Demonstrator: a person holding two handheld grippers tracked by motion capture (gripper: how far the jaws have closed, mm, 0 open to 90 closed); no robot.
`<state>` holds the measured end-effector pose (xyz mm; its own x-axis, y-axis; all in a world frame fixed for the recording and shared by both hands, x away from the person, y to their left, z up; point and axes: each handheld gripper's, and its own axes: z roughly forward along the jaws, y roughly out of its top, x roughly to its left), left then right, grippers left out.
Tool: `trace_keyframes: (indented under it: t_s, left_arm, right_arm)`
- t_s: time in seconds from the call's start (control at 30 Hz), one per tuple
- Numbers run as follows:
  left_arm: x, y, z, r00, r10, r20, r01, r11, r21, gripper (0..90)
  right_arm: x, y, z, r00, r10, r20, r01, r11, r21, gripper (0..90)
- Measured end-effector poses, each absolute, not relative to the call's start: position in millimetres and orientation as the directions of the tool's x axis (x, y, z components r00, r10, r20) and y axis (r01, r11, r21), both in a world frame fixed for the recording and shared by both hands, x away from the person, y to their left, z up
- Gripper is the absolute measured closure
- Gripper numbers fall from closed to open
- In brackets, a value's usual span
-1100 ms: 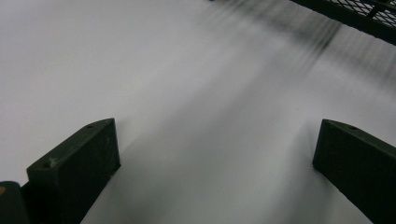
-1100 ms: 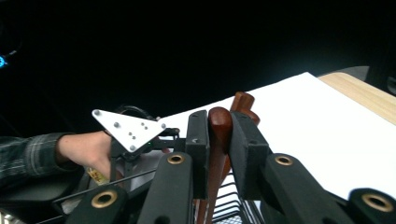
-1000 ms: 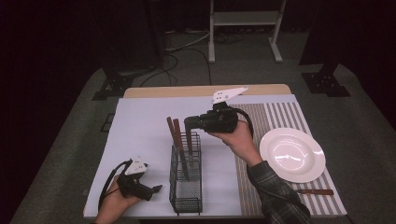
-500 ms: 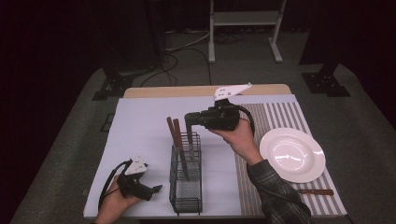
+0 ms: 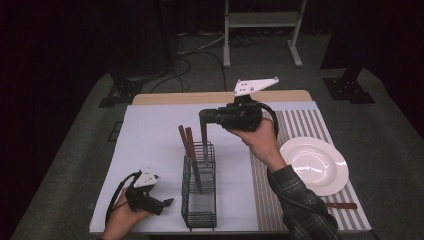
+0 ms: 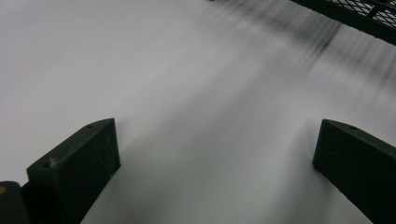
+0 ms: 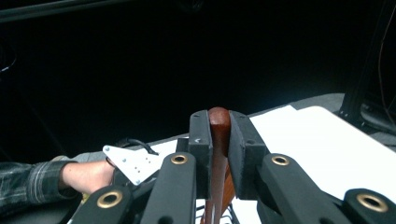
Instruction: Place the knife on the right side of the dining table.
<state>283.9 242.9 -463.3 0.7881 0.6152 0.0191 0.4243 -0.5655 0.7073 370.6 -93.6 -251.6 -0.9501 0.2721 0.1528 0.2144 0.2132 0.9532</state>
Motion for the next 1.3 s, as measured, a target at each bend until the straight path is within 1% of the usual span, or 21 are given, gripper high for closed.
trace_keyframes:
  t_s: [0.07, 0.13, 0.2, 0.33, 0.67, 0.83, 1.1, 1.2, 1.3]
  left_arm:
    - [284, 243, -463, 0.788, 0.615, 0.020, 0.424, -0.566, 0.707, 0.0]
    - [284, 243, -463, 0.789, 0.614, 0.019, 0.424, -0.566, 0.707, 0.0]
    - [284, 243, -463, 0.788, 0.615, 0.019, 0.424, -0.565, 0.707, 0.0]
    - [284, 243, -463, 0.788, 0.615, 0.019, 0.424, -0.565, 0.708, 0.0]
    - [284, 243, -463, 0.788, 0.615, 0.019, 0.424, -0.565, 0.708, 0.0]
    - [284, 243, -463, 0.788, 0.615, 0.019, 0.424, -0.566, 0.708, 0.0]
    - [284, 243, -463, 0.788, 0.615, 0.019, 0.424, -0.565, 0.707, 0.0]
    - [284, 243, -463, 0.789, 0.614, 0.020, 0.424, -0.566, 0.707, 0.0]
    - [284, 243, -463, 0.788, 0.615, 0.019, 0.424, -0.565, 0.707, 0.0]
  right_arm:
    - [370, -94, -249, -0.950, 0.273, 0.151, 0.212, 0.210, 0.954, 80.1]
    - [369, -97, -237, -0.950, 0.282, 0.136, 0.197, 0.202, 0.959, 80.1]
    - [368, -97, -235, -0.949, 0.285, 0.132, 0.193, 0.201, 0.960, 80.1]
    - [366, -103, -219, -0.948, 0.297, 0.114, 0.175, 0.189, 0.966, 80.1]
    - [363, -120, -196, -0.940, 0.329, 0.093, 0.151, 0.155, 0.976, 80.1]
    - [365, -129, -194, -0.933, 0.348, 0.089, 0.146, 0.142, 0.979, 80.1]
    - [373, -149, -194, -0.905, 0.417, 0.085, 0.154, 0.134, 0.979, 80.1]
    - [379, -158, -198, -0.885, 0.457, 0.086, 0.164, 0.135, 0.977, 80.1]
    - [382, -164, -201, -0.877, 0.471, 0.095, 0.173, 0.125, 0.977, 80.1]
